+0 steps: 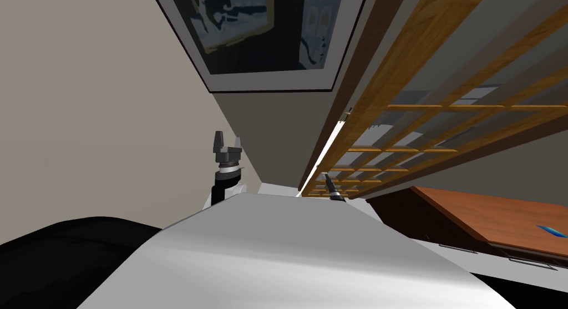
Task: Pull the door open
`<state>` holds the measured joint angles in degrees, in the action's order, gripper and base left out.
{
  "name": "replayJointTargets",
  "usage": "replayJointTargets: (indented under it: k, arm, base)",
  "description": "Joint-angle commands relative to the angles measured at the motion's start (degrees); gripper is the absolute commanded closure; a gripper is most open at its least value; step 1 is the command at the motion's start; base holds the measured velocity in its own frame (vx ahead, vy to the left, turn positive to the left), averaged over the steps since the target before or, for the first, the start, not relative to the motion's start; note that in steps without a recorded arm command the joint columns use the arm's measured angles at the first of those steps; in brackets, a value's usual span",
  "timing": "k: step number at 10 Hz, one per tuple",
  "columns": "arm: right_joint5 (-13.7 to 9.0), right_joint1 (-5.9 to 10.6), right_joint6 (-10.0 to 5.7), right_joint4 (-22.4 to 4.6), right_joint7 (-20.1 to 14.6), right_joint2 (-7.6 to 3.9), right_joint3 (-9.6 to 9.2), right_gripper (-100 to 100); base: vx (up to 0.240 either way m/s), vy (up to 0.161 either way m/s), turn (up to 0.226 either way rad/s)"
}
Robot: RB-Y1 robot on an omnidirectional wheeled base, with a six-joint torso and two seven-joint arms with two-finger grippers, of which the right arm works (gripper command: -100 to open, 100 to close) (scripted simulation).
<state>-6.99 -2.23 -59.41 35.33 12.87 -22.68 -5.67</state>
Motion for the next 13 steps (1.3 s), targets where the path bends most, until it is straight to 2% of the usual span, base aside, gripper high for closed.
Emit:
replayJointTargets:
  k: [1,4,6,7,8,13]
  arm:
    - [-0.12,0.38,-0.64,-0.88,-2.73,1.04,-1.47,100]
    - [-1.26,0.55,-0.34,-0.58,-6.94,1.0,-2.49,100]
    - [-1.26,0.55,-0.34,-0.58,-7.43,1.0,-2.49,100]
    - [-1.26,0.55,-0.34,-1.65,-7.43,1.0,-2.49,100]
    - [-1.83,0.63,-0.19,-0.43,-9.78,0.98,-3.0,100]
    - [-3.58,0.89,0.27,0.03,-16.45,0.92,-4.57,100]
  base:
    - [-0.018,-0.004,0.007]
    - [-0.031,-0.022,0.018]
    - [-0.018,-0.007,-0.007]
    - [0.004,0.012,0.011]
    - [-0.006,-0.001,-0.004]
    - [-0.025,-0.019,0.014]
